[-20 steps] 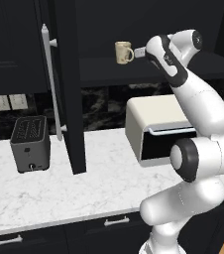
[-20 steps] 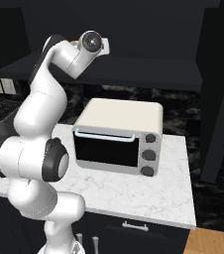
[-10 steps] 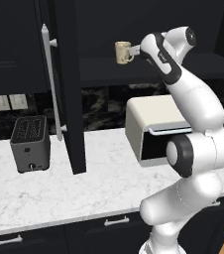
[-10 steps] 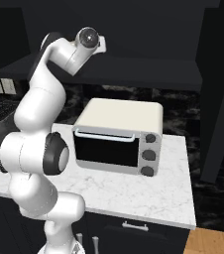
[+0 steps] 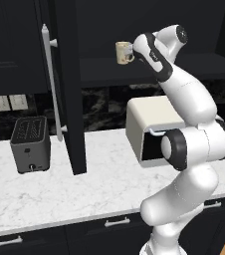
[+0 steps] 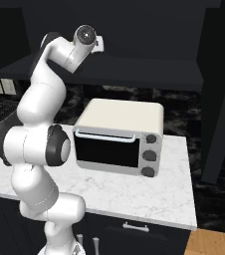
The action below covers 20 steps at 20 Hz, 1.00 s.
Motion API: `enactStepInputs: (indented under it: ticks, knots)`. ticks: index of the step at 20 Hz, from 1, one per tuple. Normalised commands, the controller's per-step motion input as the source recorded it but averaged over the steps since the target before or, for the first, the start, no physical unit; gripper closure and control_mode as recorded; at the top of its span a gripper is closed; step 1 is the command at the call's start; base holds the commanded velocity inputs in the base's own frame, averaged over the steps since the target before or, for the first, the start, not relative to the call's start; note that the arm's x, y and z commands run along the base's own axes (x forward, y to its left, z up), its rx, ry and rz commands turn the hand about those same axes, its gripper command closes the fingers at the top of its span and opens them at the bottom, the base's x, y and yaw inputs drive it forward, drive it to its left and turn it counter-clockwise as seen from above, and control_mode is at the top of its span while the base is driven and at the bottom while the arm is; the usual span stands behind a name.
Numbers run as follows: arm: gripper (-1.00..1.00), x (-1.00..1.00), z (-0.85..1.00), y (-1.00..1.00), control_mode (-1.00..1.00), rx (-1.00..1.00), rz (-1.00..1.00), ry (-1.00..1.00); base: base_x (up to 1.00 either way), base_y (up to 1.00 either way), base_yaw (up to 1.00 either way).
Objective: Gather all objects into one cabinet and sort the glasses and bowls to opposite sides.
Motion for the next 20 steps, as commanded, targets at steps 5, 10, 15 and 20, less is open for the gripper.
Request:
enactStepInputs:
  ticks: [5, 10, 15, 20]
  knots:
    - [-1.0, 0.15, -0.09, 0.06, -1.0, 0.0, 0.0, 0.07, 0.0, 0.0, 0.0]
    - [-1.0, 0.0, -0.03, 0.08, -1.0, 0.0, 0.0, 0.06, 0.0, 0.0, 0.0]
    - [-1.0, 0.02, 0.0, 0.08, -1.0, 0.0, 0.0, 0.05, 0.0, 0.0, 0.0]
    - [1.0, 0.16, -0.05, 0.11, -1.0, 0.0, 0.0, 0.0, 0.0, 0.0, 0.0]
